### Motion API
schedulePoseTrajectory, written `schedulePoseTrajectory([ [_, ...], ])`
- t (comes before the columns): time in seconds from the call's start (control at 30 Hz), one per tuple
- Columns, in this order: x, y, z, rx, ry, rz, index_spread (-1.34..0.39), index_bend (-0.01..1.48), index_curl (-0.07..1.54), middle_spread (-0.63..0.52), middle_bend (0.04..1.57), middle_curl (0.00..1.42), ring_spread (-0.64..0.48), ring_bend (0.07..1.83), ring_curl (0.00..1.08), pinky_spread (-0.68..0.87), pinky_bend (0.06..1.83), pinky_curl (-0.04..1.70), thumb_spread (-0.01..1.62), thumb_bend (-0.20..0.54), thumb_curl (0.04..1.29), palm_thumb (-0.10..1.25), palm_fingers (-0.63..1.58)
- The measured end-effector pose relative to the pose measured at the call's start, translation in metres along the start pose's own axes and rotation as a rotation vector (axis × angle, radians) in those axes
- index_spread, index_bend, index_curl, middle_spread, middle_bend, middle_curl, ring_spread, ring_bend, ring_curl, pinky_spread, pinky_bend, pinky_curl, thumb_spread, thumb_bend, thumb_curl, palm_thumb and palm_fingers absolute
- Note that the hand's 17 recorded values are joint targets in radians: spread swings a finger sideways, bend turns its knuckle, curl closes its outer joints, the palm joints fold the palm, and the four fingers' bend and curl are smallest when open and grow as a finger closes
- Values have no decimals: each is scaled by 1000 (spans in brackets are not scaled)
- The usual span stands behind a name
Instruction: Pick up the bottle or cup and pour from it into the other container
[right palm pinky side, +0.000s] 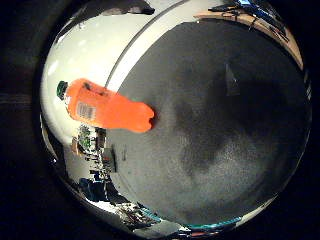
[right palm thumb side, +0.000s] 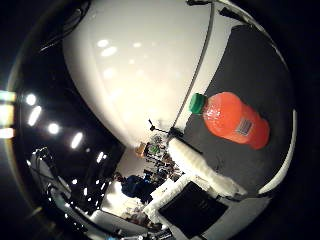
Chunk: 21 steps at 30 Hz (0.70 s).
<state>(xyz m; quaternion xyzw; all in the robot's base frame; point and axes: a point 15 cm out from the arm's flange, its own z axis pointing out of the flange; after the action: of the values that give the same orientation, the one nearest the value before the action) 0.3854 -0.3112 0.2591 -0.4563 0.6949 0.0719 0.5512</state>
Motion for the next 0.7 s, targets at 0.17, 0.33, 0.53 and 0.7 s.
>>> schedulePoseTrajectory([
  [0.17,3,1,15,-27,-16,3,-203,167,300,28,386,365,53,623,195,394,862,-7,1050,-24,331,594,211],
  [0.33,-1,7,38,-73,-38,1,-201,164,302,35,374,361,59,612,196,393,861,-5,1045,-25,329,588,205],
  [0.53,-6,14,62,-121,-61,0,-202,163,301,42,366,360,74,601,197,389,849,-4,1031,-25,332,587,193],
  [0.7,-9,16,81,-151,-64,-10,-202,163,299,51,365,362,81,596,196,388,847,-4,1027,-25,334,588,193],
])
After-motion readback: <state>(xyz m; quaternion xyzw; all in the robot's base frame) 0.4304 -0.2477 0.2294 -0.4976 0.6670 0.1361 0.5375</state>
